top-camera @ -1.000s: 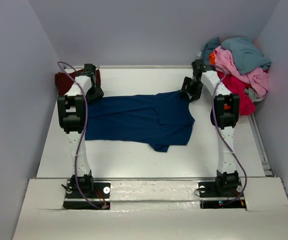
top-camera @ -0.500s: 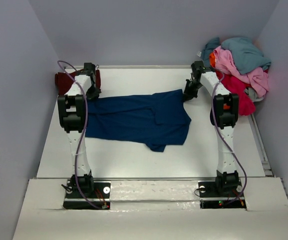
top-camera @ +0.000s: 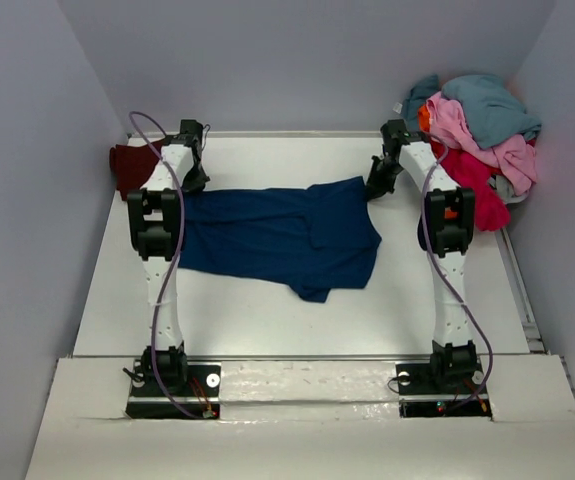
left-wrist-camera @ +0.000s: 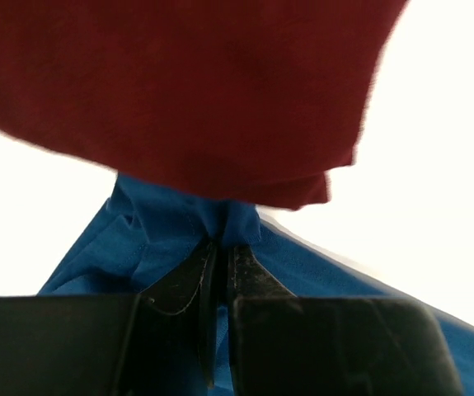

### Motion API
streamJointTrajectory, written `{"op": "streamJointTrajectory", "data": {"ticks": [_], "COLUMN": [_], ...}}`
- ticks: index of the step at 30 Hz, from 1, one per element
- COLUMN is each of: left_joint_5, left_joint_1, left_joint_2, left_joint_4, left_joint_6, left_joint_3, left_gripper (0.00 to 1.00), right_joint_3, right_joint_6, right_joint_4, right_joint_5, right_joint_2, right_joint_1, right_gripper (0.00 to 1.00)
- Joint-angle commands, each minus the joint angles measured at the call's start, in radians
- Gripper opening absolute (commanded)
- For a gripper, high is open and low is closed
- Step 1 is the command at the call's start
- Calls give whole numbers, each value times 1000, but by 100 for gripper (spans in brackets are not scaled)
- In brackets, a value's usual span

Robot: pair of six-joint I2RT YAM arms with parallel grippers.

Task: Fold and stack the t-shirts
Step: Fold the flattened tshirt in 1/3 of the way

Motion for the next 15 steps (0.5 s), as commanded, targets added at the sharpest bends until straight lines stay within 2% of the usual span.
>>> {"op": "streamJointTrajectory", "data": {"ticks": [1,8,15], "left_joint_5": [19,-27,-38], "left_joint_1": [-37,-37,-37], "left_joint_2": [84,102,136], "left_joint_4": [-37,-35,3], "left_joint_6": [-7,-10,-15], "left_joint_3": [56,95,137], "left_gripper": [6,6,8], "right_joint_3": [127,224,233], "right_joint_6": [33,68,55], "right_joint_4": [-28,-20,-12], "right_joint_5": [42,45,70], "right_joint_2": [52,78,75], "right_joint_1": [-43,-119,-157], "right_gripper": [7,7,7]}}
